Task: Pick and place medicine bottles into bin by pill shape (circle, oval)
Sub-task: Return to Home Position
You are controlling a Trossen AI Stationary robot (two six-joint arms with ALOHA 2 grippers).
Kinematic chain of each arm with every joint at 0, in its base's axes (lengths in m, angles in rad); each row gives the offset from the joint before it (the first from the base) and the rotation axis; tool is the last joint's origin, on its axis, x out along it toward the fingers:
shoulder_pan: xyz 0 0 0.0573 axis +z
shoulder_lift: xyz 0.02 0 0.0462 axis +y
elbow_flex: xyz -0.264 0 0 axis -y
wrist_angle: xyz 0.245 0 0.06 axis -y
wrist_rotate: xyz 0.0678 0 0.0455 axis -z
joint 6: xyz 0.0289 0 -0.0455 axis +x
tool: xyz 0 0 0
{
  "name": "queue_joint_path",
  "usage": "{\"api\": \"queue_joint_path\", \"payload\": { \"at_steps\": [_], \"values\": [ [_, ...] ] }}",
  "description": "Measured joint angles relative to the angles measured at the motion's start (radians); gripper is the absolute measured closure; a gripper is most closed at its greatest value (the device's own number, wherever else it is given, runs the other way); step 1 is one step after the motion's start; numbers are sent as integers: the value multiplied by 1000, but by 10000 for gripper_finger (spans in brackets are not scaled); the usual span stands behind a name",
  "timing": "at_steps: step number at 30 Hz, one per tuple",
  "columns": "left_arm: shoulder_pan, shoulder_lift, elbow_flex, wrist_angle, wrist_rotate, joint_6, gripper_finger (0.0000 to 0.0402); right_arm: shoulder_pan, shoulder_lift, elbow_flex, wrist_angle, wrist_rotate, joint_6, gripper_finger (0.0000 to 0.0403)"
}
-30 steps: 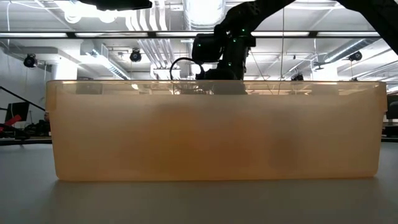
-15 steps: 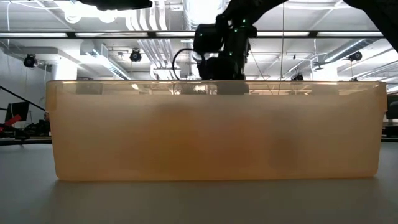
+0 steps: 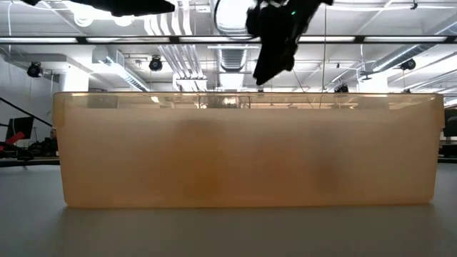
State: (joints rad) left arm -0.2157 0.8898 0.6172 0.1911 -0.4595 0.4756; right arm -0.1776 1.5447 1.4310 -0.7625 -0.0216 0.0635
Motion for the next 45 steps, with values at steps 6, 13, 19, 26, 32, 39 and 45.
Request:
{"api": "queue_joint_path", "payload": {
  "at_steps": [6, 13, 19, 26, 32, 39, 45],
  "values": [
    [22, -7, -74, 156, 3, 40, 157, 42, -213, -245, 263, 25, -51, 212],
    [112, -30, -127, 168, 13, 16, 157, 47, -463, -520, 551, 26, -109, 211],
    [182, -75, -141, 69, 107, -67, 178, 47, -647, -701, 707, 26, -154, 212],
    [196, -158, -141, -173, 235, -150, 238, 47, -809, -844, 761, 26, -188, 221],
    [196, -249, -145, -244, 274, -163, 333, 47, -916, -917, 769, 31, -229, 241],
    [196, -376, -207, -246, 280, -162, 392, 47, -996, -966, 775, 91, -291, 313],
    [196, -458, -247, -244, 280, -160, 400, 47, -1024, -975, 767, 92, -312, 388]
  ]
}}
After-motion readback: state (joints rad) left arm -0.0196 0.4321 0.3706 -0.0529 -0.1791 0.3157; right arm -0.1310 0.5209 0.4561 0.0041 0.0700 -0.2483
